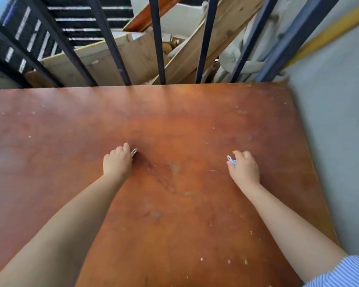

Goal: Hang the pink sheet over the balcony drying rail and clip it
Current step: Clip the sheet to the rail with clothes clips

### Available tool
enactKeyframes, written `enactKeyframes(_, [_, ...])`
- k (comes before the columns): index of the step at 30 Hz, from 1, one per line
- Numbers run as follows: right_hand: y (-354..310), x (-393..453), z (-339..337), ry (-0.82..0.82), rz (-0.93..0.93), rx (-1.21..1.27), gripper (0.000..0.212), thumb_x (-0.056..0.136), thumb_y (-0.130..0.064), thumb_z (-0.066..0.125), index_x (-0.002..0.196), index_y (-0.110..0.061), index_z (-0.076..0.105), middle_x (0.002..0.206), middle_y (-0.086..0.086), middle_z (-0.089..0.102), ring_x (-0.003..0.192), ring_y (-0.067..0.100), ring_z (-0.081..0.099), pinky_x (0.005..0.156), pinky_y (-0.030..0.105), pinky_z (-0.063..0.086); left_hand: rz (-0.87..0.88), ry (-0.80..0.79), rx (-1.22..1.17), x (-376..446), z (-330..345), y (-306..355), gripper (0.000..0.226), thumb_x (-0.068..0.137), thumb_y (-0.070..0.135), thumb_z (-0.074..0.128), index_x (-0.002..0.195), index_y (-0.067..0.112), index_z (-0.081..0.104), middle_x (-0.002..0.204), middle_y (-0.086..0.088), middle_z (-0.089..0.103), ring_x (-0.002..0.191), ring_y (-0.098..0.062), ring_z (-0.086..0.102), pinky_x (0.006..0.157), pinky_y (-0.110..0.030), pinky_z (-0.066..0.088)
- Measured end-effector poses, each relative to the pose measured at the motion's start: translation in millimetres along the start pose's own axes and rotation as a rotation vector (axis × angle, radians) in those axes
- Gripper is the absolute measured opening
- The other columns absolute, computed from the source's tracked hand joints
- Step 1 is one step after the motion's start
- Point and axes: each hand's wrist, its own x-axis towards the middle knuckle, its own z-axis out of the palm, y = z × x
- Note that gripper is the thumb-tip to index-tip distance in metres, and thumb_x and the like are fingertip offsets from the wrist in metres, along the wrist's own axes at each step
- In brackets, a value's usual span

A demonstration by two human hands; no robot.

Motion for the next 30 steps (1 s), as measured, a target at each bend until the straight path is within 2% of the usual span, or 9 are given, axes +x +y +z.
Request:
enactKeyframes(4, [-37.2, -3.7, 8.6, -0.013, -0.193, 0.11, 0.045, 0.08, -0.016, 0.059, 0.122, -0.004, 0.048, 0.111, 0.017, 0.057, 0.107, 0.036, 0.052, 0.088, 0.04, 0.04, -0.069, -0.026, -0.333, -18.4, -5.0, 1.3, 0.035, 0.091, 0.021, 0.045, 0.123, 0.008, 0.042, 0.118, -0.022, 0.047, 0.103, -0.043, 0.054, 0.083, -0.045, 0.044])
enactKeyframes(6, [-65.2, -17.6, 14.5, -0.02, -0.322, 0.2, 0.041, 0.076, -0.013, 0.063, 0.114, -0.001, 0.055, 0.103, 0.02, 0.061, 0.1, 0.037, 0.055, 0.083, 0.041, 0.043, -0.093, -0.004, -0.483, -37.5, -6.9, -2.5, 0.04, 0.084, 0.015, 0.052, 0.123, 0.008, 0.042, 0.117, -0.021, 0.045, 0.103, -0.041, 0.053, 0.085, -0.042, 0.044])
enactKeyframes(10, [-129.5, -70.7, 28.8, -0.084, -0.632, 0.29, 0.029, 0.065, -0.006, 0.07, 0.093, 0.001, 0.065, 0.082, 0.021, 0.065, 0.079, 0.04, 0.06, 0.07, 0.042, 0.048, -0.164, 0.048, -0.624, -99.3, -6.3, -30.9, 0.032, 0.084, 0.015, 0.05, 0.113, 0.004, 0.044, 0.114, -0.018, 0.053, 0.103, -0.035, 0.052, 0.078, -0.032, 0.04])
enactKeyframes(15, [-220.2, -187.3, 40.6, -0.192, -0.96, 0.358, 0.031, 0.072, -0.013, 0.068, 0.1, 0.0, 0.063, 0.093, 0.02, 0.066, 0.088, 0.037, 0.057, 0.08, 0.039, 0.044, -0.392, 0.201, -0.752, -213.0, 7.9, -112.6, 0.038, 0.088, 0.027, 0.054, 0.119, 0.007, 0.047, 0.122, -0.013, 0.06, 0.111, -0.031, 0.054, 0.086, -0.032, 0.041])
enactKeyframes(18, [-253.0, -283.8, 55.0, -0.251, -1.179, 0.336, 0.03, 0.067, -0.015, 0.067, 0.092, 0.001, 0.065, 0.085, 0.021, 0.067, 0.08, 0.038, 0.06, 0.075, 0.037, 0.046, -0.631, 0.36, -0.85, -319.7, 36.6, -164.4, 0.035, 0.089, 0.028, 0.053, 0.114, 0.004, 0.051, 0.113, -0.019, 0.061, 0.106, -0.033, 0.055, 0.083, -0.034, 0.04])
enactKeyframes(21, [-266.6, -398.3, 71.7, -0.378, -1.394, 0.257, 0.028, 0.061, -0.017, 0.06, 0.084, -0.001, 0.064, 0.078, 0.019, 0.067, 0.076, 0.037, 0.062, 0.073, 0.036, 0.041, -0.807, 0.477, -0.794, -459.5, 77.4, -206.8, 0.041, 0.084, 0.037, 0.055, 0.104, 0.001, 0.058, 0.103, -0.023, 0.058, 0.102, -0.034, 0.053, 0.083, -0.035, 0.039])
enactKeyframes(24, [-268.3, -523.6, 82.1, -0.539, -1.629, 0.149, 0.024, 0.068, -0.011, 0.061, 0.09, 0.0, 0.062, 0.09, 0.019, 0.066, 0.09, 0.035, 0.06, 0.079, 0.038, 0.045, -1.001, 0.485, -0.748, -611.2, 116.0, -229.1, 0.041, 0.081, 0.039, 0.058, 0.098, 0.002, 0.06, 0.101, -0.022, 0.057, 0.1, -0.034, 0.053, 0.082, -0.036, 0.041])
enactKeyframes(27, [-263.5, -650.1, 84.9, -0.66, -1.909, 0.124, 0.032, 0.072, -0.022, 0.049, 0.093, 0.0, 0.06, 0.093, 0.019, 0.065, 0.091, 0.033, 0.06, 0.075, 0.035, 0.041, -1.203, 0.537, -0.74, -747.1, 139.9, -235.4, 0.029, 0.081, 0.027, 0.063, 0.093, 0.001, 0.061, 0.087, -0.017, 0.056, 0.093, -0.034, 0.056, 0.075, -0.035, 0.041])
enactKeyframes(30, [-252.9, -769.7, 83.9, -0.771, -2.132, 0.018, 0.038, 0.078, -0.016, 0.056, 0.114, -0.006, 0.054, 0.111, 0.014, 0.061, 0.103, 0.028, 0.056, 0.079, 0.031, 0.04, -1.399, 0.623, -0.703, -857.3, 156.7, -228.9, 0.029, 0.079, 0.028, 0.061, 0.087, -0.001, 0.062, 0.08, -0.015, 0.053, 0.087, -0.034, 0.057, 0.072, -0.035, 0.04])
